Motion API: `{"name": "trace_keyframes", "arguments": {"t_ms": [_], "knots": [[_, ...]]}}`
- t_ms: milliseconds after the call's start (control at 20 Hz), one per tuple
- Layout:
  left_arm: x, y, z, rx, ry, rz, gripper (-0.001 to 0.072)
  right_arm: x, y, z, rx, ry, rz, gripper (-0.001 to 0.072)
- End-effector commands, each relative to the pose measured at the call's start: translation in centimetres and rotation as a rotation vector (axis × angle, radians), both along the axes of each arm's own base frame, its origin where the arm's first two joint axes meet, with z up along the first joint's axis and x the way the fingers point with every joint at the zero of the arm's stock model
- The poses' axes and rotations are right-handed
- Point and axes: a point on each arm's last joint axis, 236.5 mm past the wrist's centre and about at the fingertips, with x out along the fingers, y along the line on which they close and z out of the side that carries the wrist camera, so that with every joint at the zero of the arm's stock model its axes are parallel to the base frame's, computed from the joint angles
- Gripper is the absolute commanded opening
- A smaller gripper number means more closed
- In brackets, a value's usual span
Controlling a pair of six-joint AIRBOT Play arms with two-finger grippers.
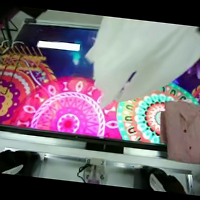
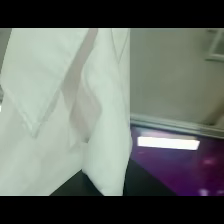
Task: Fold the shirts.
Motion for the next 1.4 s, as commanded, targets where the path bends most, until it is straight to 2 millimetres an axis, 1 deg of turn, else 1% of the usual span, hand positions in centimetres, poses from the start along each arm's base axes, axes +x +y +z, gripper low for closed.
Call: {"name": "trace_keyframes", "arguments": {"t_ms": [0, 50, 100, 200, 300, 400, 550, 650, 800, 900, 1000, 1100, 1250, 1350], "knots": [[-0.1, -0.1, -0.9, 0.029, 0.033, -0.002, 0.0541, -3.5, -11.6, 4.8, 0.006, -0.099, -0.33, 0.0044], [0.0, -0.1, -1.3, 0.038, 0.047, -0.005, 0.0542, -4.7, -14.4, 5.1, 0.02, -0.101, -0.408, 0.0044], [0.0, -0.2, -1.7, 0.045, 0.06, -0.006, 0.0542, -5.8, -17.0, 4.8, 0.036, -0.087, -0.478, 0.0044], [0.0, -0.3, -2.5, 0.065, 0.088, -0.009, 0.0542, -7.8, -21.5, 3.8, 0.045, -0.053, -0.602, 0.0044], [0.0, -0.4, -3.4, 0.087, 0.121, -0.012, 0.0542, -9.8, -25.6, 3.4, 0.046, -0.05, -0.711, 0.0044], [0.0, -0.5, -4.3, 0.108, 0.152, -0.015, 0.0541, -11.5, -28.9, 2.5, 0.085, -0.04, -0.801, 0.0044], [0.0, -0.5, -4.9, 0.124, 0.174, -0.018, 0.0541, -13.1, -32.2, 1.2, 0.115, -0.018, -0.883, 0.0044], [0.0, -0.5, -5.1, 0.128, 0.18, -0.018, 0.0542, -14.4, -34.2, 1.1, 0.113, -0.026, -0.938, 0.0044], [0.0, -0.6, -5.2, 0.13, 0.184, -0.019, 0.0541, -17.0, -37.2, 2.0, 0.084, -0.075, -1.029, 0.0044], [0.0, -0.6, -5.3, 0.123, 0.194, -0.021, 0.0542, -18.9, -38.7, 2.6, 0.07, -0.107, -1.082, 0.0044], [0.0, -0.6, -5.7, 0.11, 0.223, -0.025, 0.0541, -20.7, -40.1, 3.5, 0.049, -0.152, -1.133, 0.0044], [-0.1, -0.6, -6.3, 0.124, 0.244, -0.027, 0.0541, -22.3, -41.2, 3.9, 0.041, -0.176, -1.175, 0.0044], [-0.2, -0.6, -6.7, 0.135, 0.26, -0.028, 0.0541, -24.2, -43.4, 2.7, 0.068, -0.164, -1.234, 0.0044], [-0.2, -0.7, -7.2, 0.13, 0.285, -0.03, 0.0541, -25.0, -44.5, 2.0, 0.075, -0.153, -1.26, 0.0044]]}}
